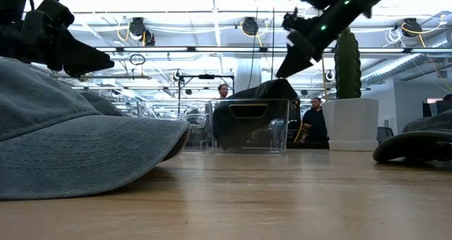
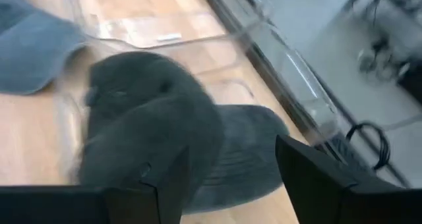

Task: Pick & Place hat
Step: Put the top black cap into the left transparent bin

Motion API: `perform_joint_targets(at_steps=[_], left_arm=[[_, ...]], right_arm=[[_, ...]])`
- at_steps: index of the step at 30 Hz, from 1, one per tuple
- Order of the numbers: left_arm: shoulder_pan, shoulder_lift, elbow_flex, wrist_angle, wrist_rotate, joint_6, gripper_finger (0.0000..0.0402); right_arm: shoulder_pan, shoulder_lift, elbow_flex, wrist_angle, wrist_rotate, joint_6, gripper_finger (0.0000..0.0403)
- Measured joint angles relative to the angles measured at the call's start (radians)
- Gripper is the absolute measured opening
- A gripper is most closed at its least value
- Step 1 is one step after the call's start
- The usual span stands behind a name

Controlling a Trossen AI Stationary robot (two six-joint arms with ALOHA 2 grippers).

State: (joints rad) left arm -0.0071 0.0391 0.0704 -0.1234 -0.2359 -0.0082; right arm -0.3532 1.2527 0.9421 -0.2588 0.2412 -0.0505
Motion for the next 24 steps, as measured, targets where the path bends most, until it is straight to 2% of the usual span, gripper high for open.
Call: perform_joint_targets(at_steps=[4, 9, 13, 21, 24], left_arm=[[0.0, 0.0, 0.0, 0.0, 0.0, 0.0, 0.0191], [-0.001, 0.0, 0.0, 0.0, 0.0, 0.0, 0.0191], [-0.001, 0.0, 0.0, 0.0, 0.0, 0.0, 0.0191], [0.0, 0.0, 0.0, 0.0, 0.0, 0.0, 0.0191], [0.0, 0.0, 0.0, 0.0, 0.0, 0.0, 0.0191]], right_arm=[[-0.11, 0.059, 0.079, -0.121, -0.12, 0.049, 0.0205], [-0.225, 0.069, 0.052, -0.154, -0.379, 0.244, 0.0213], [-0.276, 0.071, -0.006, -0.115, -0.431, 0.377, 0.0214], [-0.316, 0.102, -0.079, 0.074, -0.586, 0.486, 0.0208], [-0.319, 0.127, -0.08, 0.073, -0.574, 0.48, 0.0207]])
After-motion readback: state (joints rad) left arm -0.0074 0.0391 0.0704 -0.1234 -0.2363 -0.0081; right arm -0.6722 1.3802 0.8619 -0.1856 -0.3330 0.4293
